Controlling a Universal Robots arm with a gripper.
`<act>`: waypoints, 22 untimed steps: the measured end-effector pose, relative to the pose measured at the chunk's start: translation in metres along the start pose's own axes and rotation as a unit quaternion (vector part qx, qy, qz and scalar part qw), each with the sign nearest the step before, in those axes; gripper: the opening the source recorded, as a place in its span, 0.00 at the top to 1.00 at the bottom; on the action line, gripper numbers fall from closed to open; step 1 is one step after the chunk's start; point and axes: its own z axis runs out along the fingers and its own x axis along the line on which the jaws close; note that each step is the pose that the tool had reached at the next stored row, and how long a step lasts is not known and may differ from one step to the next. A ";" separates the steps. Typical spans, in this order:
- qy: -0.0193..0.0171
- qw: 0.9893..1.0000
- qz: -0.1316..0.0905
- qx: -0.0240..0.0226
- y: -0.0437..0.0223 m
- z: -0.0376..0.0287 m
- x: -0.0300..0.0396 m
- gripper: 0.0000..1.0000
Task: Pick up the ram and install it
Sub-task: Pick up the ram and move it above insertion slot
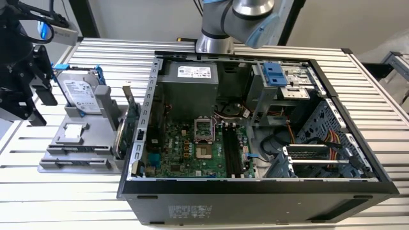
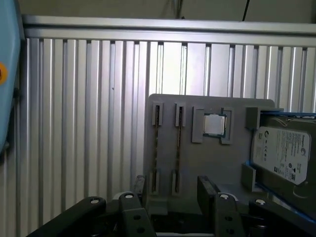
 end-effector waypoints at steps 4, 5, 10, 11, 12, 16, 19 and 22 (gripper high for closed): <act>0.000 1.000 0.000 0.000 -0.0005 0.0030 0.0002 0.00; 0.000 1.000 0.000 0.000 -0.0006 0.0036 0.0004 0.00; 0.000 1.000 0.000 0.000 -0.0010 0.0076 0.0009 0.00; 0.000 1.000 0.000 0.000 -0.0010 0.0085 0.0009 0.00; 0.000 1.000 0.000 0.000 -0.0011 0.0094 0.0009 0.00; 0.000 1.000 0.000 0.000 -0.0012 0.0121 0.0009 0.00; 0.000 1.000 0.000 0.000 -0.0012 0.0146 0.0008 0.00; 0.000 1.000 0.000 0.000 -0.0013 0.0173 0.0008 0.00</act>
